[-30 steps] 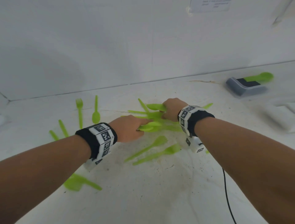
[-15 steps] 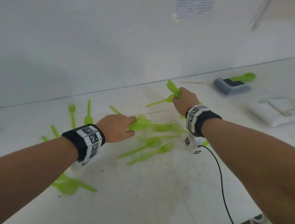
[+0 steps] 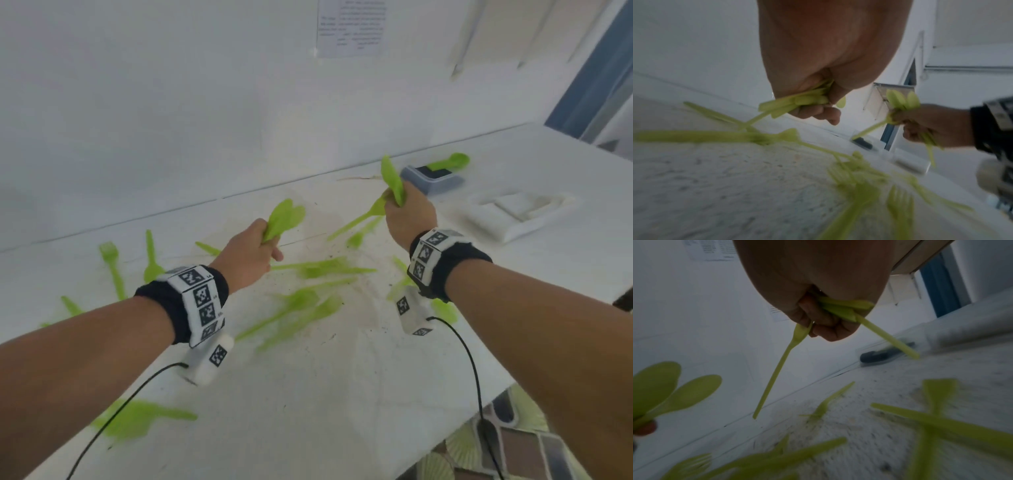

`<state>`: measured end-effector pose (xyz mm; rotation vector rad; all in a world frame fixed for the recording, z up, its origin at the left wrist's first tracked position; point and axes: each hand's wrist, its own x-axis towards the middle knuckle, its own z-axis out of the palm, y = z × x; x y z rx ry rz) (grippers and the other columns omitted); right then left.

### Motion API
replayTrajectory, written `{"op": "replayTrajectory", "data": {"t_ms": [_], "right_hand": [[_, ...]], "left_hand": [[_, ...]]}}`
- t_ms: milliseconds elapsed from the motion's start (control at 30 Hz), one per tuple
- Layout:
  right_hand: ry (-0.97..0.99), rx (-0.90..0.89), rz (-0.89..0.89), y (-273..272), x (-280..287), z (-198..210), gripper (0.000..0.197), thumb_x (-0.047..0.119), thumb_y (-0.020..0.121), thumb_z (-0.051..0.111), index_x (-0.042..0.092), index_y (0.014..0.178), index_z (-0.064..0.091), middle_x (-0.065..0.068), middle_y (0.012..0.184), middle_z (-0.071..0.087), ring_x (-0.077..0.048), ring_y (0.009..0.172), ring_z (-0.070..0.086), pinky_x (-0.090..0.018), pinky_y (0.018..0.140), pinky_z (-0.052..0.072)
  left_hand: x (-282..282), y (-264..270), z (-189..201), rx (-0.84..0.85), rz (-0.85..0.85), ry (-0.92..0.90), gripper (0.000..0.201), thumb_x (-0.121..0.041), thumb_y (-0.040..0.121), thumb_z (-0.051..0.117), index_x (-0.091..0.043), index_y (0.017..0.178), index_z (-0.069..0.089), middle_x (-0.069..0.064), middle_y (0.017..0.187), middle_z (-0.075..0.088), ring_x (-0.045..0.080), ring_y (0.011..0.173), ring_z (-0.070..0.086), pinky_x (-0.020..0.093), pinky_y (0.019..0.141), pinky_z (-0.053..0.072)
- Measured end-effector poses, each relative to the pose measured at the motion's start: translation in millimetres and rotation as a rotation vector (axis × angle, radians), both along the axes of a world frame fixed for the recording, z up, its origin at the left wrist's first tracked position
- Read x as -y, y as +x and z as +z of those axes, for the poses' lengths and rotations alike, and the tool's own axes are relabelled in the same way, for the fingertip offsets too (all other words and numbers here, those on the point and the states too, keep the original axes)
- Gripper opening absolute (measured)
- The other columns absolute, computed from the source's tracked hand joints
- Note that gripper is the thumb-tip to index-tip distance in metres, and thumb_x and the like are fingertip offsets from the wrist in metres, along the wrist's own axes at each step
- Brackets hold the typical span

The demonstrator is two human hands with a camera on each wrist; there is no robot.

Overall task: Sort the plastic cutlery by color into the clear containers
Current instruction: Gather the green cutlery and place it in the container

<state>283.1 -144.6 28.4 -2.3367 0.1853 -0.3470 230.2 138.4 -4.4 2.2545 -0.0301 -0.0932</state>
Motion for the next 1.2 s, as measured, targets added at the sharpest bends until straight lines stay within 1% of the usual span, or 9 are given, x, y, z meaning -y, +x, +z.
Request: {"op": "replayTrajectory", "data": {"t_ms": [200, 300, 400, 467, 567, 700, 833, 1000, 1200], "right_hand": [[0.214, -0.025, 0.065, -29, 7, -20, 0.030, 0.018, 0.096, 0.058, 0.020, 0.125, 0.067, 0.001, 0.112, 0.068, -0.022, 0.095, 0.061, -0.039, 0.091, 0.051], [0.365, -0.053, 0.164, -33, -9, -26, 0.029, 0.023, 0.094, 0.068, 0.021, 0.124, 0.067, 0.004, 0.086, 0.065, -0.014, 0.070, 0.057, -0.040, 0.078, 0.053], [0.473, -0.085, 0.217, -27, -25, -28, 0.003, 0.023, 0.094, 0.071, 0.025, 0.094, 0.071, 0.012, 0.067, 0.061, -0.009, 0.059, 0.053, -0.032, 0.065, 0.049], [0.599, -0.122, 0.206, -19, -29, -32, 0.014, 0.020, 0.095, 0.069, 0.021, 0.081, 0.069, 0.010, 0.057, 0.050, -0.013, 0.052, 0.042, -0.033, 0.057, 0.043], [0.801, -0.195, 0.191, -5, -24, -35, 0.014, 0.018, 0.098, 0.064, 0.019, 0.084, 0.067, 0.003, 0.067, 0.049, -0.014, 0.058, 0.041, -0.032, 0.060, 0.045], [1.006, -0.209, 0.092, 20, 6, -36, 0.013, 0.017, 0.101, 0.057, 0.023, 0.091, 0.063, -0.001, 0.090, 0.064, -0.008, 0.069, 0.055, -0.029, 0.064, 0.052], [1.009, -0.286, 0.176, 40, 34, -33, 0.007, 0.018, 0.101, 0.059, 0.020, 0.100, 0.065, -0.003, 0.098, 0.068, 0.001, 0.050, 0.055, -0.025, 0.060, 0.048], [0.909, -0.449, 0.410, 44, 13, -37, 0.027, 0.025, 0.098, 0.065, 0.010, 0.120, 0.069, -0.007, 0.099, 0.068, 0.001, 0.044, 0.050, -0.024, 0.060, 0.050], [0.940, -0.462, 0.530, 39, -14, -37, 0.014, 0.026, 0.099, 0.063, 0.014, 0.105, 0.069, -0.010, 0.093, 0.052, -0.013, 0.051, 0.041, -0.022, 0.051, 0.046]], "left_hand": [[37, 2, 9, -0.115, 0.068, -0.376, 0.019, -0.015, 0.101, 0.061, -0.001, 0.112, 0.066, 0.005, 0.089, 0.062, 0.012, 0.056, 0.059, 0.024, 0.051, 0.045], [57, -3, 13, -0.165, 0.025, -0.424, 0.020, -0.014, 0.099, 0.065, 0.002, 0.110, 0.068, 0.004, 0.083, 0.063, 0.012, 0.057, 0.058, 0.022, 0.051, 0.044], [75, -6, 13, -0.165, 0.022, -0.454, 0.024, -0.015, 0.098, 0.066, 0.008, 0.107, 0.069, 0.009, 0.082, 0.062, 0.020, 0.066, 0.056, 0.029, 0.062, 0.047], [85, -5, 14, -0.159, 0.051, -0.472, 0.026, -0.018, 0.100, 0.065, 0.007, 0.106, 0.070, 0.011, 0.082, 0.063, 0.020, 0.068, 0.057, 0.028, 0.063, 0.048], [99, -4, 17, -0.180, 0.090, -0.491, 0.026, -0.022, 0.101, 0.064, 0.002, 0.108, 0.072, 0.006, 0.085, 0.068, 0.014, 0.067, 0.062, 0.022, 0.062, 0.053], [116, -1, 21, -0.184, 0.232, -0.538, 0.027, -0.021, 0.104, 0.059, 0.003, 0.113, 0.068, 0.009, 0.084, 0.067, 0.020, 0.069, 0.064, 0.035, 0.074, 0.052], [130, 2, 26, -0.163, 0.338, -0.481, 0.022, -0.022, 0.104, 0.054, -0.004, 0.109, 0.067, 0.000, 0.066, 0.044, 0.014, 0.049, 0.039, 0.026, 0.051, 0.033], [145, 2, 30, -0.141, 0.517, -0.527, 0.017, -0.021, 0.102, 0.048, -0.016, 0.111, 0.034, 0.002, 0.075, 0.038, 0.014, 0.053, 0.031, 0.026, 0.046, 0.028], [133, -3, 31, -0.092, 0.431, -0.534, 0.014, -0.011, 0.103, 0.051, -0.007, 0.116, 0.047, 0.008, 0.091, 0.069, 0.016, 0.053, 0.049, 0.030, 0.057, 0.041]]}}
